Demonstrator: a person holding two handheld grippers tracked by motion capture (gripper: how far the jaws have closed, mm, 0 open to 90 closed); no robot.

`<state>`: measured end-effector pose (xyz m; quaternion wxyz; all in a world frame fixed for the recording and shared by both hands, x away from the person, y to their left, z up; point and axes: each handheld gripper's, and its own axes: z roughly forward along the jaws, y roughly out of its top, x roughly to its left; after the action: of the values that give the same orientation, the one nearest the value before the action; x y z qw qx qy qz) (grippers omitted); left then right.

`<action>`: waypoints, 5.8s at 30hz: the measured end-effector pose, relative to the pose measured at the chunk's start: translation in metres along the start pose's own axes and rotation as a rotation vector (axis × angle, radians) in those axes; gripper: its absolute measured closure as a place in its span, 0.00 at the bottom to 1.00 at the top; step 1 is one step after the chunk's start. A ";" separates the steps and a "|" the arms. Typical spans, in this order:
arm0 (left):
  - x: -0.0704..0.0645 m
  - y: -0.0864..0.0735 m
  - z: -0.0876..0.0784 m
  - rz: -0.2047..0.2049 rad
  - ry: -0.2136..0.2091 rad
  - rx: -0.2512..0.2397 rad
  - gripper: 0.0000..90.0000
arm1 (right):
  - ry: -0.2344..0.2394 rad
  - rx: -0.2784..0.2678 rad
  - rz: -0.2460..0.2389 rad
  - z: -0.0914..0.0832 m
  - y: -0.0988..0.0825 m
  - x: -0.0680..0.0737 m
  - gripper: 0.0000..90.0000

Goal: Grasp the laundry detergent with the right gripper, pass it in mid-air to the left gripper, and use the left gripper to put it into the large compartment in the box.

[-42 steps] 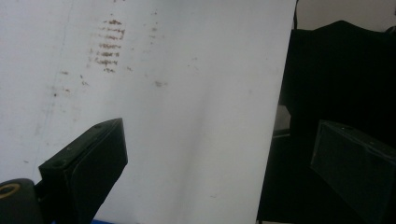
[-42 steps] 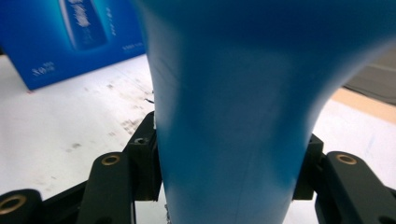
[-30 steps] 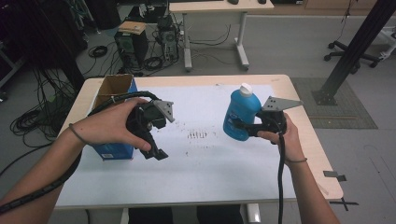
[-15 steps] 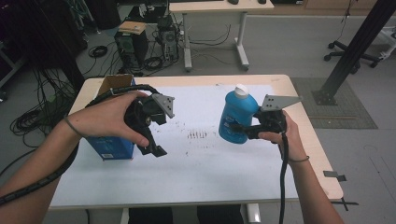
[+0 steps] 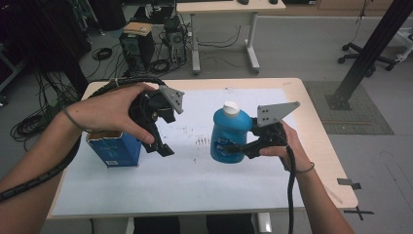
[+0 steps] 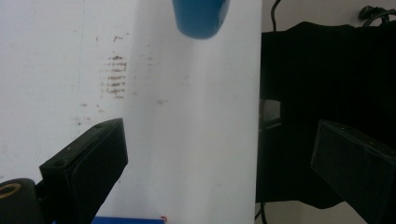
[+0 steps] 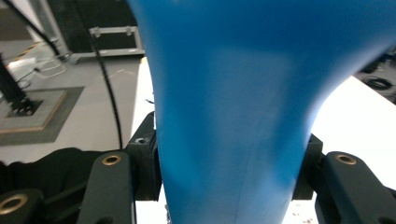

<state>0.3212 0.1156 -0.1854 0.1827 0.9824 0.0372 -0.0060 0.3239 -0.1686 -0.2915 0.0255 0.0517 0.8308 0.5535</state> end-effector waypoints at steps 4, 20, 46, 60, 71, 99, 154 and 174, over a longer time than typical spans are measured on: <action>-0.002 0.003 -0.003 0.012 -0.012 -0.007 0.04 | 0.038 0.017 -0.023 0.008 0.007 0.006 0.49; -0.013 0.022 -0.011 0.067 -0.025 -0.040 0.05 | 0.107 0.051 -0.069 0.030 0.022 0.020 0.49; -0.023 0.040 -0.002 0.102 -0.035 -0.061 0.05 | 0.138 0.053 -0.087 0.049 0.032 0.027 0.49; -0.025 0.050 0.002 0.109 -0.030 -0.058 0.04 | 0.149 0.074 -0.078 0.057 0.029 0.027 0.49; -0.026 0.053 0.004 0.115 -0.021 -0.059 0.05 | 0.149 0.073 -0.081 0.057 0.029 0.026 0.49; -0.028 0.057 0.001 0.103 -0.021 -0.035 0.29 | 0.154 0.087 -0.077 0.058 0.029 0.027 0.49; -0.028 0.069 0.000 0.052 0.066 0.004 0.42 | 0.121 0.023 -0.070 0.055 0.024 0.020 0.47; -0.029 0.072 -0.003 0.052 0.087 0.025 0.42 | 0.111 -0.034 -0.054 0.055 0.022 0.021 0.39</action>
<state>0.2973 0.0473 -0.1564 0.1687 0.9846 0.0195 0.0412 0.3095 -0.1075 -0.2922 -0.0046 -0.0020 0.8225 0.5687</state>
